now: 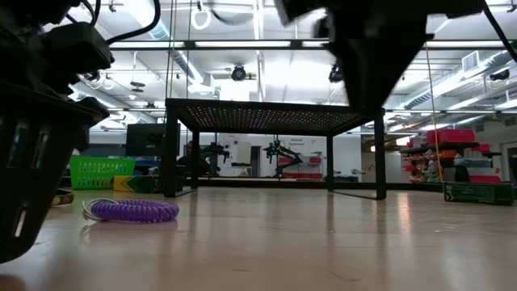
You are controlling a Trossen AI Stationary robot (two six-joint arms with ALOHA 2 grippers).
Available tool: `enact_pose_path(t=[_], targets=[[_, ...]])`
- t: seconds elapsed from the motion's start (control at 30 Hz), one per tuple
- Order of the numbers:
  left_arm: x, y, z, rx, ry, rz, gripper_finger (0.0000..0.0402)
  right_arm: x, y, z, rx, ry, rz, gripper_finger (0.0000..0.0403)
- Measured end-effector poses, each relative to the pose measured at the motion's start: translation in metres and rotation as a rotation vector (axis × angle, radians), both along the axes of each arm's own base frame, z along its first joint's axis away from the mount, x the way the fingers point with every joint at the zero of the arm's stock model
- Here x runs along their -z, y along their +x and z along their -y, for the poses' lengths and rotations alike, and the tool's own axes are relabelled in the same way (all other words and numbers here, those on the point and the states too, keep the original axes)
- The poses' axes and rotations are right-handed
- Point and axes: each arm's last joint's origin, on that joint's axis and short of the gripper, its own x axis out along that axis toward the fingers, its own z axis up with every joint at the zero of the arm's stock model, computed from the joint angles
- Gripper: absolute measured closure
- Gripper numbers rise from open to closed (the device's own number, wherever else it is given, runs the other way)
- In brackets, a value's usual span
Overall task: Pick & Place Office Desk Supplies
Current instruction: Put the purple spring keychain into the green bin
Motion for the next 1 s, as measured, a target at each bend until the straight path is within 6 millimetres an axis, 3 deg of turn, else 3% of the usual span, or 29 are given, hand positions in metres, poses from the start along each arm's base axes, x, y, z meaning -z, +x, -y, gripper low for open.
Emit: enact_pose_path(t=[0.13,0.27,0.6,0.8,0.87,1.0], targets=[[-0.002,0.001,0.001,0.002,0.059,0.046,0.0141,0.002,-0.008,0.006,0.141,0.051,0.014,0.0229],[-0.007,0.004,0.005,0.015,0.094,0.134,0.0141,0.010,-0.015,0.001,0.192,0.100,0.061,0.0229],[-0.040,0.009,0.019,0.154,0.220,0.532,0.0141,-0.008,0.025,-0.029,-0.156,0.313,0.616,0.0229],[-0.057,-0.002,0.020,0.130,0.199,0.640,0.0141,-0.018,0.041,-0.037,-0.316,0.459,0.738,0.0229],[-0.056,-0.004,0.018,0.107,0.200,0.621,0.0141,-0.011,0.043,-0.030,-0.314,0.476,0.710,0.0229],[-0.054,-0.007,0.015,0.068,0.204,0.589,0.0141,0.024,0.044,-0.004,-0.268,0.488,0.630,0.0229]])
